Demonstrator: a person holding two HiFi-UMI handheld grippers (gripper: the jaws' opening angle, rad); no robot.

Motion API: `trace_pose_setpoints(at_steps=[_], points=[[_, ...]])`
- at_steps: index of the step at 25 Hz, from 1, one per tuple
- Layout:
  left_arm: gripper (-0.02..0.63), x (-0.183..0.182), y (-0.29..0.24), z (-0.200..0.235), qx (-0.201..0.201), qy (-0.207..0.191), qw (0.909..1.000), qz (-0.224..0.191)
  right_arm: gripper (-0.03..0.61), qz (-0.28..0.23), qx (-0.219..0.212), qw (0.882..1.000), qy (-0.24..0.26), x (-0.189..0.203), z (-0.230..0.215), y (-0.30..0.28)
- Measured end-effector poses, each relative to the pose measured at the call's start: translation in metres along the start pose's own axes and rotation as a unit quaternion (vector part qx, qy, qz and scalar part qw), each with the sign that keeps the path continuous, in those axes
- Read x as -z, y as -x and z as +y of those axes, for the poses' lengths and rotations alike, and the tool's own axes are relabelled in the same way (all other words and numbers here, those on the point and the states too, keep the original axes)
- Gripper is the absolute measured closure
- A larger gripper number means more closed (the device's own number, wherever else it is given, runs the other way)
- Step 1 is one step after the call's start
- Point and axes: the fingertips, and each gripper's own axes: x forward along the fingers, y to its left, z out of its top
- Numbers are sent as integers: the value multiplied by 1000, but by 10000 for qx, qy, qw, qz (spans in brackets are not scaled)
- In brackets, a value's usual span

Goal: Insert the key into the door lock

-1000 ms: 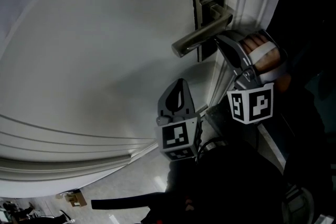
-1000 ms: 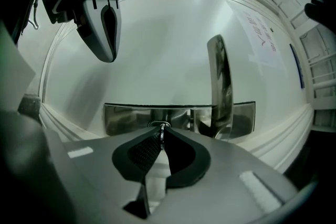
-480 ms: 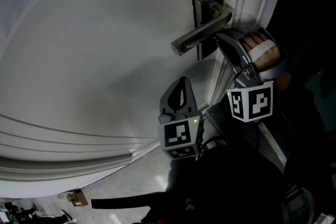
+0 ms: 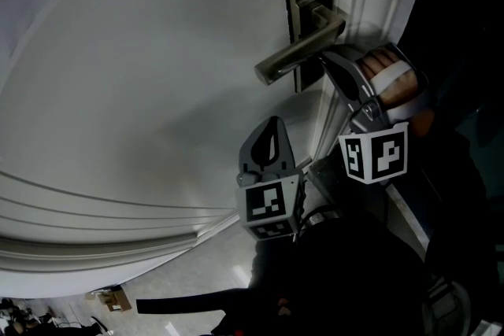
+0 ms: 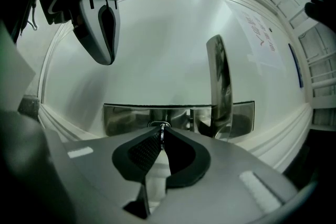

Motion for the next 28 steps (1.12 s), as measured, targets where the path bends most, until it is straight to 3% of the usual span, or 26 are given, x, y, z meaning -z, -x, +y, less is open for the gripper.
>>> trace_pose_setpoints(at_steps=[4, 28], points=[[612, -2, 0, -5, 90, 140, 9998, -69, 563, -22, 3, 10000, 8, 0, 0, 0], [613, 2, -3, -5, 44, 104, 9999, -4, 563, -41, 4, 10000, 10, 0, 0, 0]])
